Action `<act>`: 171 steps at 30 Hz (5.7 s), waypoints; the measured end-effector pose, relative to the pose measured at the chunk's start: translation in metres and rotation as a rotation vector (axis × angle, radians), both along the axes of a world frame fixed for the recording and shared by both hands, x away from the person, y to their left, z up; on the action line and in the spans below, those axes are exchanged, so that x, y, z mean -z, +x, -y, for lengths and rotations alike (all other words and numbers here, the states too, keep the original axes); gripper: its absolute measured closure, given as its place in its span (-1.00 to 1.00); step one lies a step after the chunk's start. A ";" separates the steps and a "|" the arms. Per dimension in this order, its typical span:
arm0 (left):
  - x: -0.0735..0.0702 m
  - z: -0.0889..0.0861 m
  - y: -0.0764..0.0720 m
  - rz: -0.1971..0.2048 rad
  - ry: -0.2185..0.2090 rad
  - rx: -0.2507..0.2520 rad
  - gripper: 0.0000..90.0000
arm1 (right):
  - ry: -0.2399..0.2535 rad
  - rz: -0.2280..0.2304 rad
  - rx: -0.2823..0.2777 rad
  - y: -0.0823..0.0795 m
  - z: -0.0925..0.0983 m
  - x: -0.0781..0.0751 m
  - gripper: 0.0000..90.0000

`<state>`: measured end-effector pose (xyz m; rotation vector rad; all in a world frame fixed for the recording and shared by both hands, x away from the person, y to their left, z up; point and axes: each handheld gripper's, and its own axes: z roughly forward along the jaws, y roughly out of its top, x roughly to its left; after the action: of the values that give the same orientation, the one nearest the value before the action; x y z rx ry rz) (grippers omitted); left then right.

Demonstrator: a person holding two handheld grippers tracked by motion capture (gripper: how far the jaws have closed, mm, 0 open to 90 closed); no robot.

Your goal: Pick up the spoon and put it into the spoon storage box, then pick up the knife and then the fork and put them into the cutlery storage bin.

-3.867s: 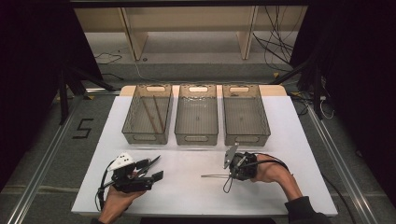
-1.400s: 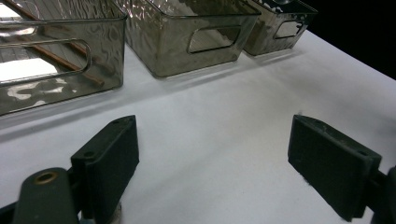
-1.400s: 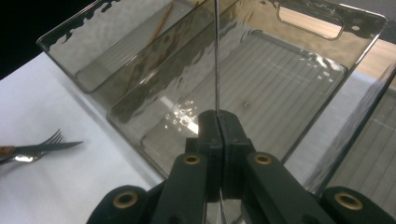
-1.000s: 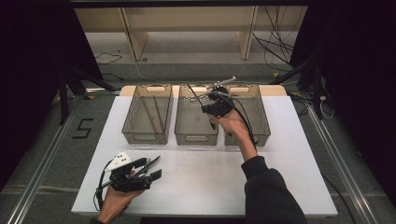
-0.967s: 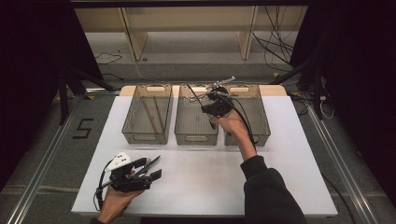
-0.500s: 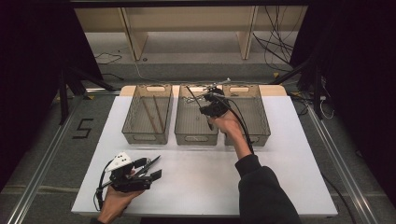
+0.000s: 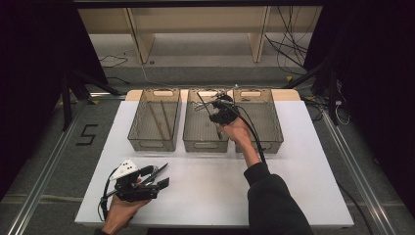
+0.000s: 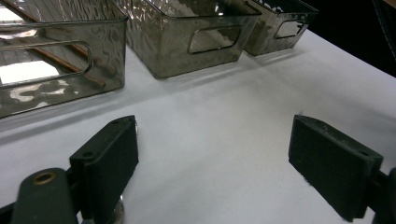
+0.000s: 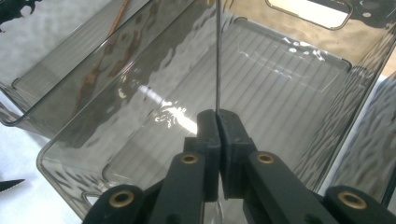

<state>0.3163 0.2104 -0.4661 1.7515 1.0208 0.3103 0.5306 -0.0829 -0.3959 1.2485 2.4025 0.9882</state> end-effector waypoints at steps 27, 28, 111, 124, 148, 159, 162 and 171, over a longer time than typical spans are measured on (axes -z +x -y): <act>-0.001 -0.003 0.001 -0.004 0.005 -0.016 -0.66 | 0.088 0.025 -0.097 -0.037 0.019 -0.023 -0.33; -0.002 -0.004 0.001 -0.003 0.007 -0.018 -0.66 | 0.096 0.026 -0.101 -0.041 0.021 -0.025 -0.35; -0.005 -0.052 0.030 -0.376 0.584 0.055 -0.32 | 0.253 0.151 -0.140 -0.206 0.126 0.052 -0.49; -0.002 -0.052 0.028 -0.397 0.632 0.088 -0.24 | 0.249 0.145 -0.142 -0.209 0.128 0.053 -0.48; 0.004 -0.051 0.024 -0.407 0.685 0.153 0.32 | 0.244 0.148 -0.146 -0.210 0.125 0.052 -0.46; 0.004 -0.052 0.023 -0.382 0.673 0.171 0.64 | 0.243 0.147 -0.150 -0.210 0.125 0.052 -0.44; 0.004 -0.052 0.022 -0.369 0.675 0.182 0.67 | 0.243 0.146 -0.149 -0.210 0.125 0.052 -0.44; 0.001 -0.053 0.022 -0.341 0.661 0.170 0.69 | 0.243 0.146 -0.147 -0.210 0.125 0.053 -0.43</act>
<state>0.3382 0.2634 -0.4672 2.5399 1.0674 0.2611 0.3210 -0.2080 -0.4486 1.0418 2.3411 1.3997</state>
